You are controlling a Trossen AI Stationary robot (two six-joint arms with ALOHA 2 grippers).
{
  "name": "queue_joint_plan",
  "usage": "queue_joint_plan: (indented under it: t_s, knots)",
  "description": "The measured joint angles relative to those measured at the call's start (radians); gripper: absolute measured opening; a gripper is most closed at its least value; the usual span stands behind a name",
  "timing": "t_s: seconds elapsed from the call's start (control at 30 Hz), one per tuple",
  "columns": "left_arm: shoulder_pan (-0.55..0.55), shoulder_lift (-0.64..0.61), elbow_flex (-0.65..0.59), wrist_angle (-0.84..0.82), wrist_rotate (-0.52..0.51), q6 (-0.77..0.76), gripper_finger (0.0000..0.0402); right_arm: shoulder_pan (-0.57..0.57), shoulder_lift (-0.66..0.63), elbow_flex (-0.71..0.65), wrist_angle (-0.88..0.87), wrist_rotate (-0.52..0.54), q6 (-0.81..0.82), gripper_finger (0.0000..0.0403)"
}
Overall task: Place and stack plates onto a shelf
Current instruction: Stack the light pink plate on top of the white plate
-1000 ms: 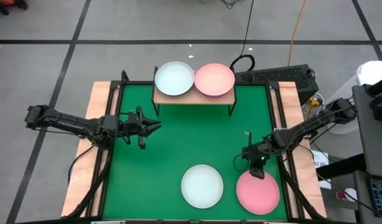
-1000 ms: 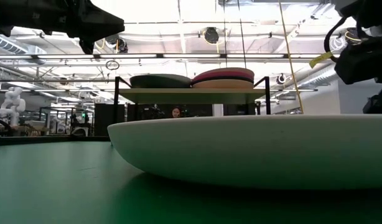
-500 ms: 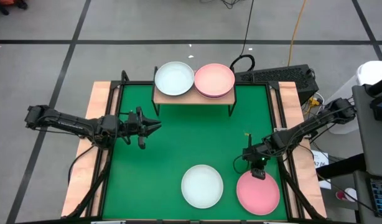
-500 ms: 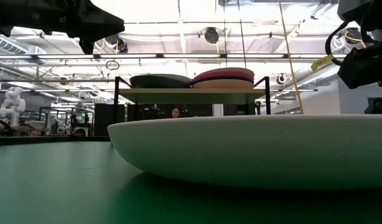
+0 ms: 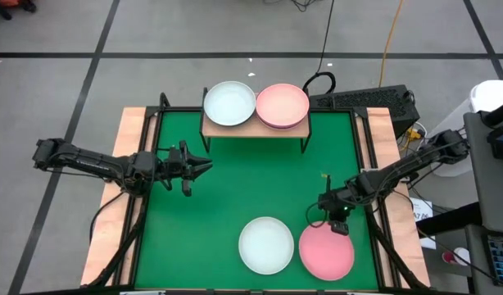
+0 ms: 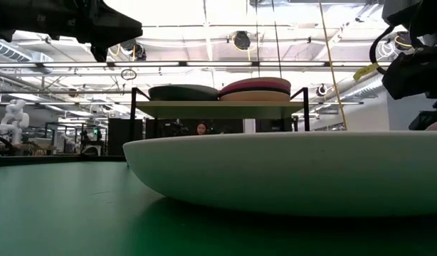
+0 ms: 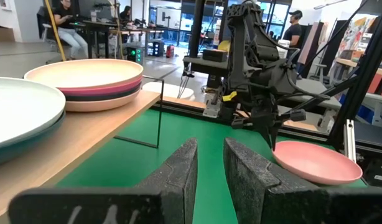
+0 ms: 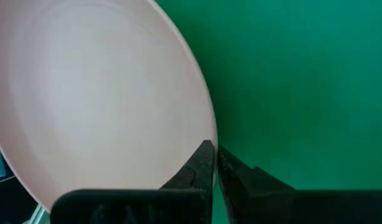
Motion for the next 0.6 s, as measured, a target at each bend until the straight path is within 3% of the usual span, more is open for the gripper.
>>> queue_joint_plan:
  t_s: [0.33, 0.6]
  knots:
    - [0.000, -0.003, 0.000, -0.001, 0.000, 0.029, 0.0083, -0.116, -0.023, 0.009, 0.139, 0.000, -0.069, 0.0001]
    - [0.000, -0.003, 0.000, -0.002, -0.010, 0.046, 0.0083, -0.262, -0.048, 0.137, 0.156, 0.039, -0.254, 0.0000]
